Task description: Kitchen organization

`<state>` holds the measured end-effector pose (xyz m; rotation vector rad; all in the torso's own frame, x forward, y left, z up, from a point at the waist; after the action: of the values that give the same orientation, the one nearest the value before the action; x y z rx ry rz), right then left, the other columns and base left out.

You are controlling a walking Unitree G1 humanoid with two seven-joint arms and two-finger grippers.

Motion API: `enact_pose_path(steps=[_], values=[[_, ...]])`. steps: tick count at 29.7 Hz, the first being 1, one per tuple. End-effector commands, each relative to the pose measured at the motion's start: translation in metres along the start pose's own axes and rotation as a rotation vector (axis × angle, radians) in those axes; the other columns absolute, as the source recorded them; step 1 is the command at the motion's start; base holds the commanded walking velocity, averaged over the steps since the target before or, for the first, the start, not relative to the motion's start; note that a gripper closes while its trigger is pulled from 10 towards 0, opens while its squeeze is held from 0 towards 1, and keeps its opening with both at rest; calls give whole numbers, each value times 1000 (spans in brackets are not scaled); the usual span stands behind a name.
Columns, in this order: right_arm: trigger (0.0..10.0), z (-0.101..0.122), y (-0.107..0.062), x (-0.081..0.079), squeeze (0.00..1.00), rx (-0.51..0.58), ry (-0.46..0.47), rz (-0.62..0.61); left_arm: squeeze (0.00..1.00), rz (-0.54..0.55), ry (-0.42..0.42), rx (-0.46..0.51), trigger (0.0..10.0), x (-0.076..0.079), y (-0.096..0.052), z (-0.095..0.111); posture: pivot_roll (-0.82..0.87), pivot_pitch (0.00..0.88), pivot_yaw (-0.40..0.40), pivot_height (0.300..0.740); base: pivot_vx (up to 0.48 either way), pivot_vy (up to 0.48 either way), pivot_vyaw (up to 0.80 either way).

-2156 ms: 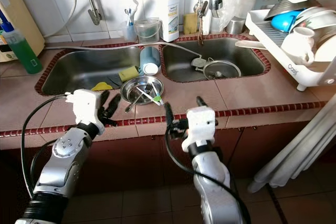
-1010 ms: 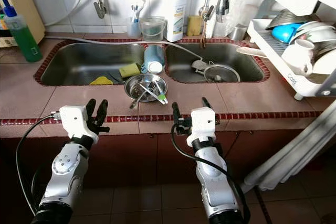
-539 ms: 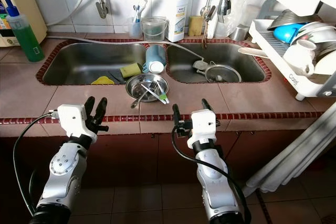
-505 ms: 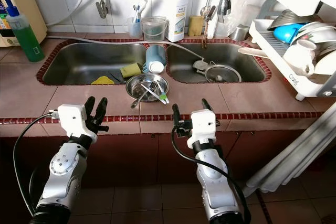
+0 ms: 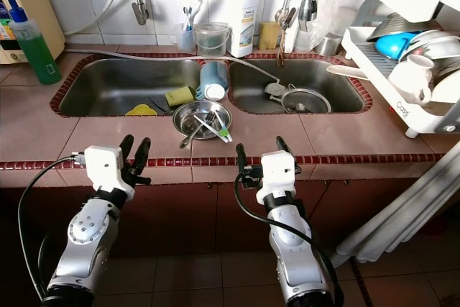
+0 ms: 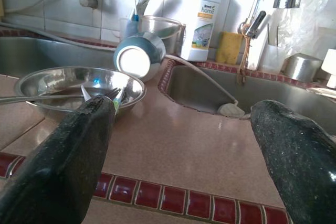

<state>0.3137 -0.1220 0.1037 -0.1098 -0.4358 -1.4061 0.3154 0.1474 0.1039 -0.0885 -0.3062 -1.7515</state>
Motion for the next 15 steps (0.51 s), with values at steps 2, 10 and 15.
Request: enact_pose_path(steps=[2, 10, 15], values=[[10000, -6, -3, 2, 0, -22, -5, -7, 0, -19, 23, 6, 10000, 1, -3, 2, -174, 0, -2, 740, 0, 0, 0], [10000, -10, -5, 3, 0, -37, -19, 5, 0, -131, 131, -15, 10000, 10, -14, -2, -168, 0, -11, 740, 0, 0, 0], [10000, -13, -2, 6, 0, -48, -33, 14, 0, -243, 155, -25, 10000, 27, -22, -3, -159, 0, -11, 740, 0, 0, 0]])
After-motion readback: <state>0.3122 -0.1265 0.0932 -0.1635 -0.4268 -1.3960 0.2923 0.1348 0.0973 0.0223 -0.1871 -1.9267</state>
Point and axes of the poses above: a point about 5 cm out from each wrist's last joint towards the gripper, its own y axis pointing out of the wrist towards the gripper, its own z axis along the axis of the wrist's last joint, x = y × z, the point moved 2 cm from there along y, pointing out of the wrist towards the gripper, and after that the axes turned 15 degrees about -y, right-handed, at the moved point
